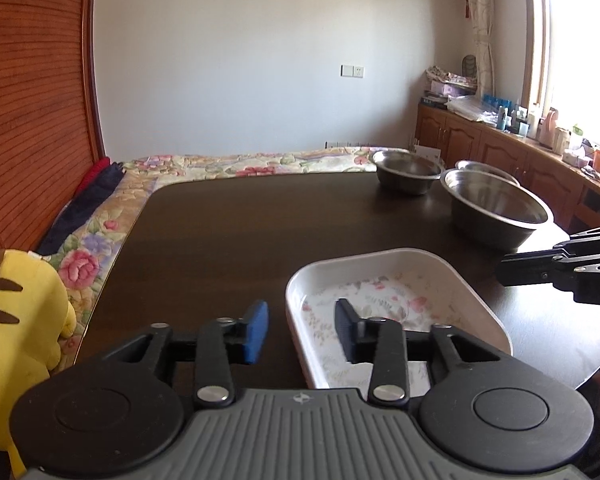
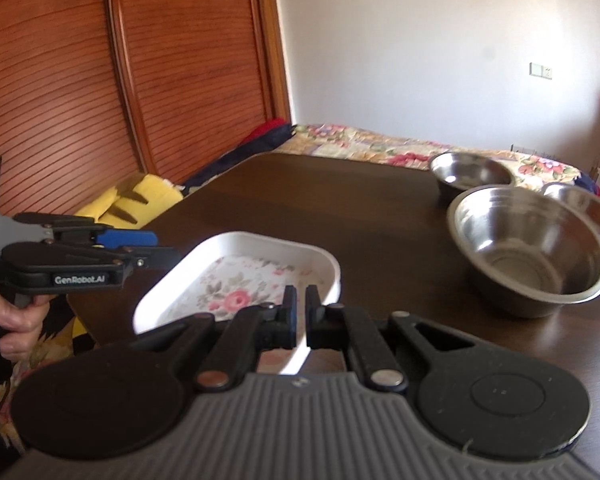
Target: Organize plates and bowls
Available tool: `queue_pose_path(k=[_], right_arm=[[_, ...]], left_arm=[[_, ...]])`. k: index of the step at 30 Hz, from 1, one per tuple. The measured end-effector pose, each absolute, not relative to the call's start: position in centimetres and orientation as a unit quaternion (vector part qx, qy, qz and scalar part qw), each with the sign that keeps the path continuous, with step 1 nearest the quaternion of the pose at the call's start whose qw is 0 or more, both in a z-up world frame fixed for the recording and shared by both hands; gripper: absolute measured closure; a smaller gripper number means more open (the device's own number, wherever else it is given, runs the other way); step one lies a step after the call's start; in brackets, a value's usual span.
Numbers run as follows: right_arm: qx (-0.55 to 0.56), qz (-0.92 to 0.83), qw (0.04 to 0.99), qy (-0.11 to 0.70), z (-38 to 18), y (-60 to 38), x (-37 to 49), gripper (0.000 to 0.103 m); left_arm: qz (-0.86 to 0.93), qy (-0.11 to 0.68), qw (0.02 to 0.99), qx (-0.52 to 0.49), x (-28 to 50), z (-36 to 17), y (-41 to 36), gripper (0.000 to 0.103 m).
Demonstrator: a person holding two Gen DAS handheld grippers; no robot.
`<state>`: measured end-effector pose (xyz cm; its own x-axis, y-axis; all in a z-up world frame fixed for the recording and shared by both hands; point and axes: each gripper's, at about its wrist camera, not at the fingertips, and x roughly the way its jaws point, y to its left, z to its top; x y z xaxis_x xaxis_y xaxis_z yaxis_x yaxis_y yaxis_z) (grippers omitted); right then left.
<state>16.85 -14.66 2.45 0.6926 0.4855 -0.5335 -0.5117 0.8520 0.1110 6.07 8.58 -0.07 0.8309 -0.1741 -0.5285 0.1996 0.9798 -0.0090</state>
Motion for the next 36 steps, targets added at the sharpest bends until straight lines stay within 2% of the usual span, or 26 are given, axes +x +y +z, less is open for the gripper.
queue_pose_path(k=[10,12,20,30,33,36], right_arm=[[-0.002,0.226,0.946,0.233,3.2,-19.2,17.0,0.098],[0.002,0.216,0.95,0.224,3.2,-20.4,17.1,0.098],[-0.019,0.174,0.968,0.178,3.4,-24.4,17.4,0.098],[0.038,0.14,0.974,0.174,1.1,-29.3,19.8,0.096],[0.045,0.132,0.976,0.168,0.8,-30.5,20.5,0.089],[0.05,0.125,0.977,0.166,0.4,-31.5,21.5,0.075]], left_arm=[[-0.125,0.256,0.958,0.016,7.6,1.2,4.9,0.05],[-0.133,0.254,0.958,0.011,8.0,1.4,3.8,0.044],[-0.157,0.25,0.955,0.018,9.6,1.5,-1.1,0.038],[-0.173,0.256,0.951,0.021,12.3,1.0,-6.3,0.038],[-0.173,0.257,0.951,0.02,13.2,0.9,-7.4,0.038],[-0.173,0.259,0.95,0.02,14.1,0.7,-8.2,0.038]])
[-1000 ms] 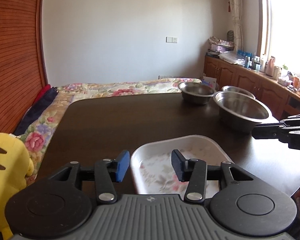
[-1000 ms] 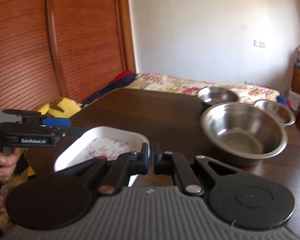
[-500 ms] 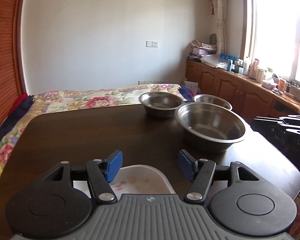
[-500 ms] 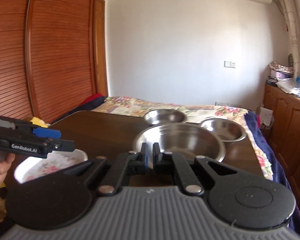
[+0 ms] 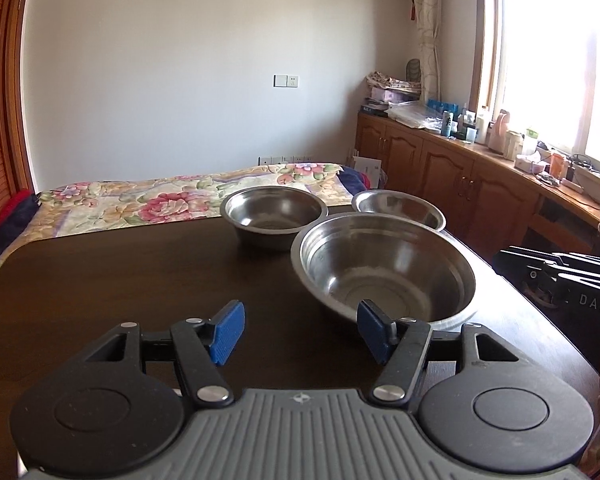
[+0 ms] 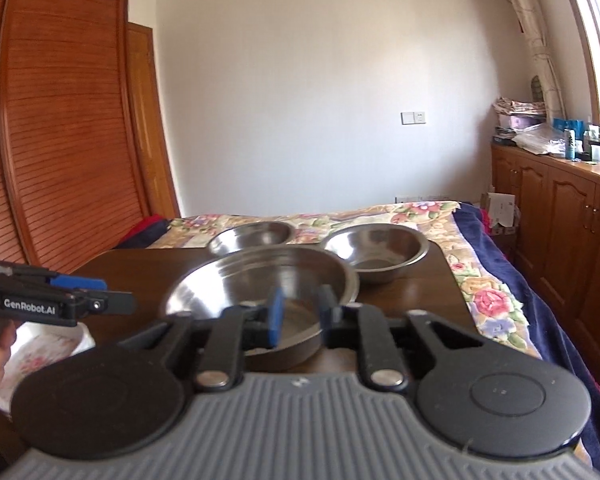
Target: Organize plates and bowls
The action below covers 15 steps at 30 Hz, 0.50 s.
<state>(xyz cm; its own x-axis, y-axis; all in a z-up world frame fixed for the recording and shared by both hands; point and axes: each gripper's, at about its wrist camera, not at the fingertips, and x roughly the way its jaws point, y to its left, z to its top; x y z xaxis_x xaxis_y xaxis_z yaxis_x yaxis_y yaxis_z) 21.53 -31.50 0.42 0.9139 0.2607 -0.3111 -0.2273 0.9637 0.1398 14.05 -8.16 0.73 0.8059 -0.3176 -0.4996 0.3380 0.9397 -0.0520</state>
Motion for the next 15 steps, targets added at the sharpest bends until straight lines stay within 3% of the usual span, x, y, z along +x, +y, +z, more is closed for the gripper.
queue_pose_path(k=[2,5,15], right_arm=[[0.055,0.122,0.977,0.165,0.0,-32.1,22.3,0.061],[0.067,0.124,0.975,0.172,-0.6,-32.8,23.5,0.06],[0.08,0.133,0.97,0.189,-2.0,-33.1,26.1,0.06]], left_arm=[[-0.171,0.262,0.949,0.019,14.8,0.6,-8.7,0.033],[-0.172,0.266,0.948,0.018,15.6,0.4,-9.3,0.03],[-0.174,0.281,0.944,0.015,17.5,-0.5,-10.4,0.032]])
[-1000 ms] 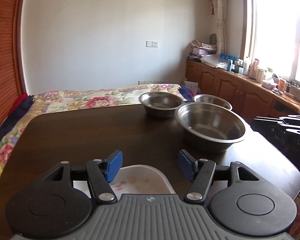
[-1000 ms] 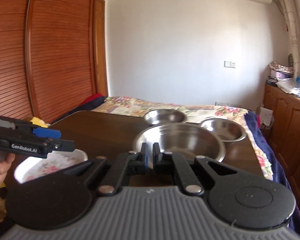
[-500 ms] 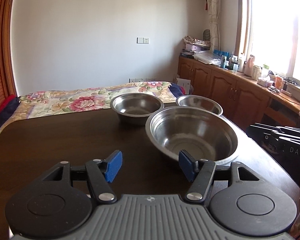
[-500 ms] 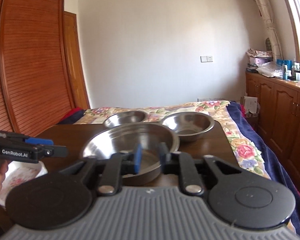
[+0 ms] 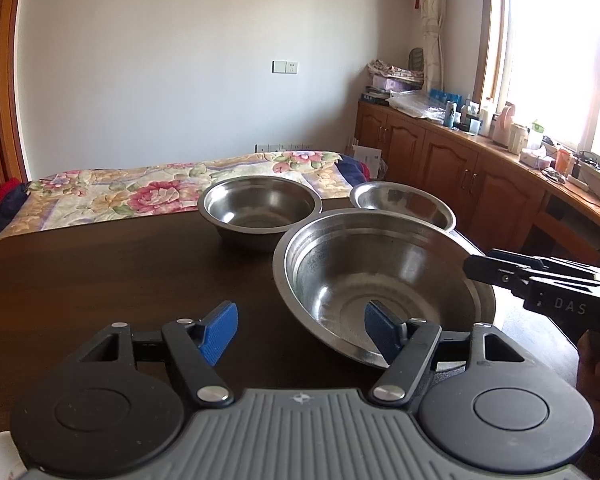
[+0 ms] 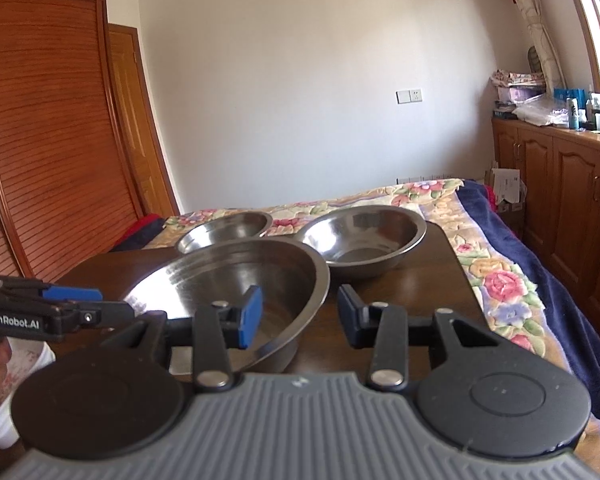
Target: Organize plates and bowls
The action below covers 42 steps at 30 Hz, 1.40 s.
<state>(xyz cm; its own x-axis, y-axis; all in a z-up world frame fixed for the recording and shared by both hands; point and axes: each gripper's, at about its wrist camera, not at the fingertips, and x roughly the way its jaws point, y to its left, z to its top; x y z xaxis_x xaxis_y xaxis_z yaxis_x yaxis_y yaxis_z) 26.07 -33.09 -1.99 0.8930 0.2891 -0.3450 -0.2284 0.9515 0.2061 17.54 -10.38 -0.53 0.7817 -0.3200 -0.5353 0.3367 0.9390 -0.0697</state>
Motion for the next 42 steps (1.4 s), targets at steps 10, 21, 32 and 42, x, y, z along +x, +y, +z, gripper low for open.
queue_pose_path(k=[10,21,32,42], right_arm=[[0.065,0.136,0.967,0.207,-2.2,-32.6,26.6,0.06],[0.073,0.129,0.963,0.227,-2.4,-32.7,27.3,0.059],[0.075,0.131,0.964,0.217,-2.2,-32.6,26.9,0.077],[0.073,0.122,0.968,0.205,-0.8,-32.2,25.0,0.084]], left_arm=[[-0.162,0.288,0.944,0.004,18.8,-0.8,-10.5,0.056],[-0.166,0.302,0.939,-0.002,19.9,-1.2,-10.9,0.069],[-0.173,0.312,0.934,-0.01,19.7,-1.1,-11.0,0.083],[-0.178,0.298,0.938,-0.016,17.6,0.3,-10.2,0.084]])
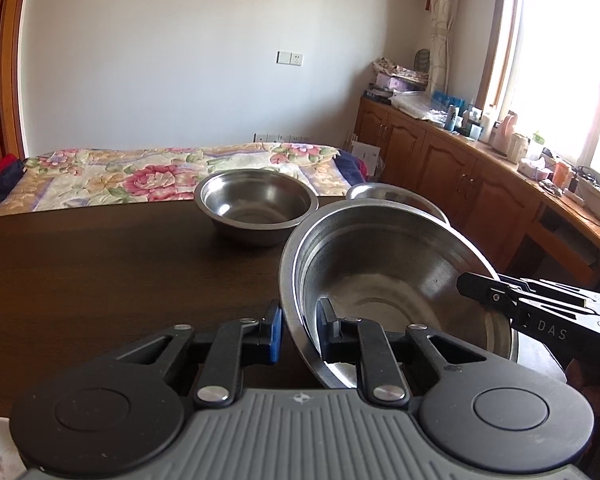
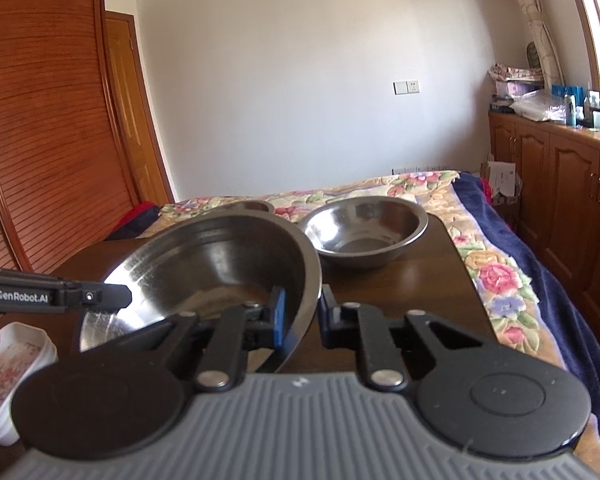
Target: Organize plates and bowls
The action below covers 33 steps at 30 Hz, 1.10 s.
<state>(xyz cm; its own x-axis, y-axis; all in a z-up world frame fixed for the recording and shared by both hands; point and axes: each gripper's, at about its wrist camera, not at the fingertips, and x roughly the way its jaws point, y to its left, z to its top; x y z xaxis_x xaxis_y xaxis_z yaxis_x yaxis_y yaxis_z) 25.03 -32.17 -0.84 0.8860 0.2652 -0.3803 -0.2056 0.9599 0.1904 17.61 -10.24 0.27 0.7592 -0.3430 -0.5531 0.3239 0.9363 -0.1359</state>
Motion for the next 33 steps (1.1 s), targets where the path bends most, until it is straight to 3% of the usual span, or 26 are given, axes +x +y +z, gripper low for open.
queue_pose_path(k=[33], right_arm=[[0.062,0.095,0.97,0.215,-0.3,-30.0,17.8,0.086]], left_arm=[[-0.22,0.286,0.933,-0.013,9.3,0.3,-6.8,0.084]])
